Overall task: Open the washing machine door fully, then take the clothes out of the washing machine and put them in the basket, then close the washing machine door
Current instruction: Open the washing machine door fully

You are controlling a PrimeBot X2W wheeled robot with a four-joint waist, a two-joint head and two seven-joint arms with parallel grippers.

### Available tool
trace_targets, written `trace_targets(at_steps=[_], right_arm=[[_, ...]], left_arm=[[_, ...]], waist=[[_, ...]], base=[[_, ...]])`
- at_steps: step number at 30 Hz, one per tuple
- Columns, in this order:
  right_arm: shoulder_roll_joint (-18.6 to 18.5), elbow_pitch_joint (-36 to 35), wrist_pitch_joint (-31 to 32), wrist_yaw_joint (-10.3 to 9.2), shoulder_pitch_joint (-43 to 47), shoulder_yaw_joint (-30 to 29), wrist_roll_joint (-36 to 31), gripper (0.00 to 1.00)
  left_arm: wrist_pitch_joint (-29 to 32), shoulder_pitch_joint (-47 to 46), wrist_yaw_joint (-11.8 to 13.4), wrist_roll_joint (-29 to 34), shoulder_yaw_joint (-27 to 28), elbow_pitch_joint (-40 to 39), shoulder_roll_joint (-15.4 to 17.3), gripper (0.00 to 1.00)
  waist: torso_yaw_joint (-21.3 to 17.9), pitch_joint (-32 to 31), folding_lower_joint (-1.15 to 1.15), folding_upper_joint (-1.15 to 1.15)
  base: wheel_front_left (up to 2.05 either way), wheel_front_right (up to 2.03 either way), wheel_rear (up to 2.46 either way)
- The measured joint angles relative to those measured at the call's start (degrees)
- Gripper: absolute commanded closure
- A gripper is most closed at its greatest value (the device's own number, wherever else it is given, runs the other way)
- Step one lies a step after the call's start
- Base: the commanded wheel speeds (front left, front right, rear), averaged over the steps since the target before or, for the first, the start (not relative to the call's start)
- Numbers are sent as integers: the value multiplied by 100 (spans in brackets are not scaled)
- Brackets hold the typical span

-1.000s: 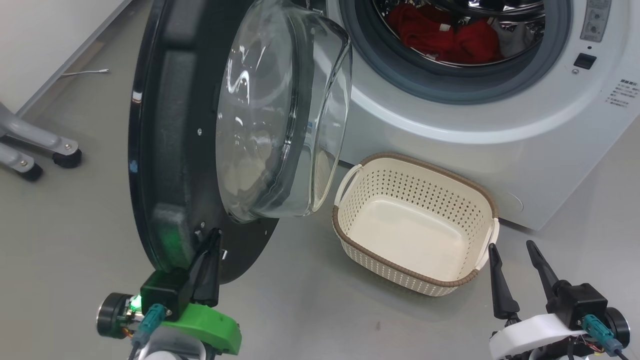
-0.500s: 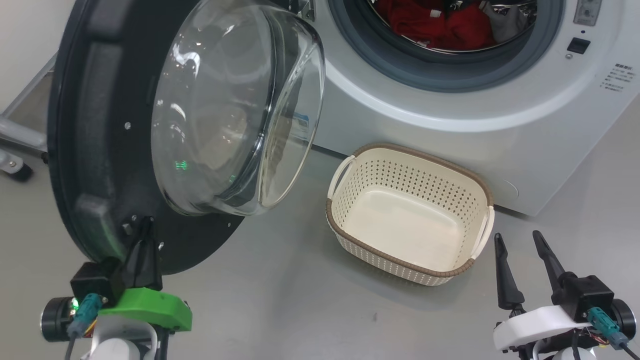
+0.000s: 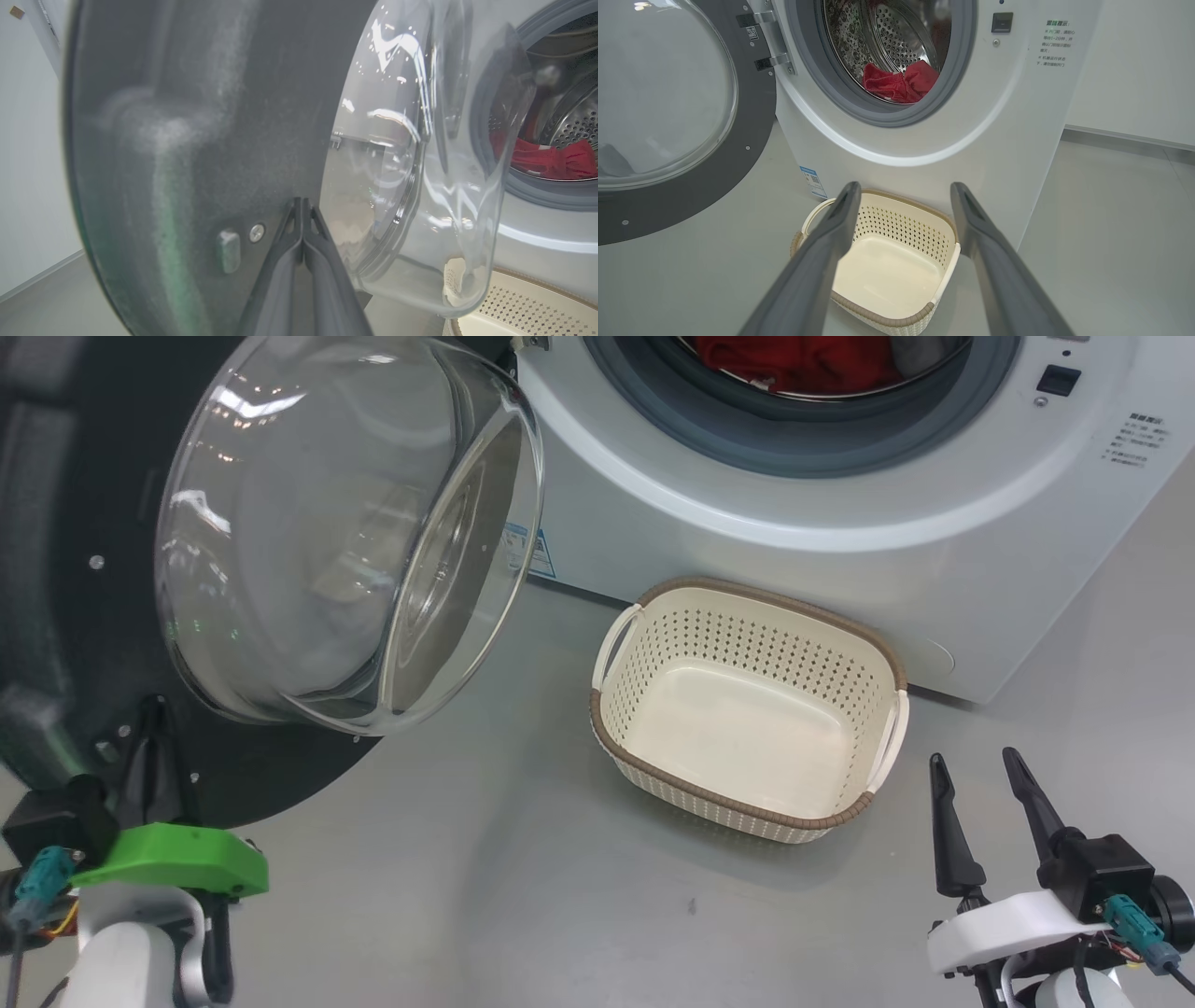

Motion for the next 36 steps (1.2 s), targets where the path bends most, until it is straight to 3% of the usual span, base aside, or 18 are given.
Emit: trace_targets(at_steps=[22,36], right_arm=[[-22,-2,0,71,-203,-93,-43,0],[-19,-2,0,79,-254,-157,-43,0]], left_arm=[[-193,-868,9,-118,732,1133,459,100],[-301,-931,8,-155,797,1326,390,100]], waist=[[-213,232,0,0],[-299,237,0,0]], base=[[0,0,0],[0,0,0]])
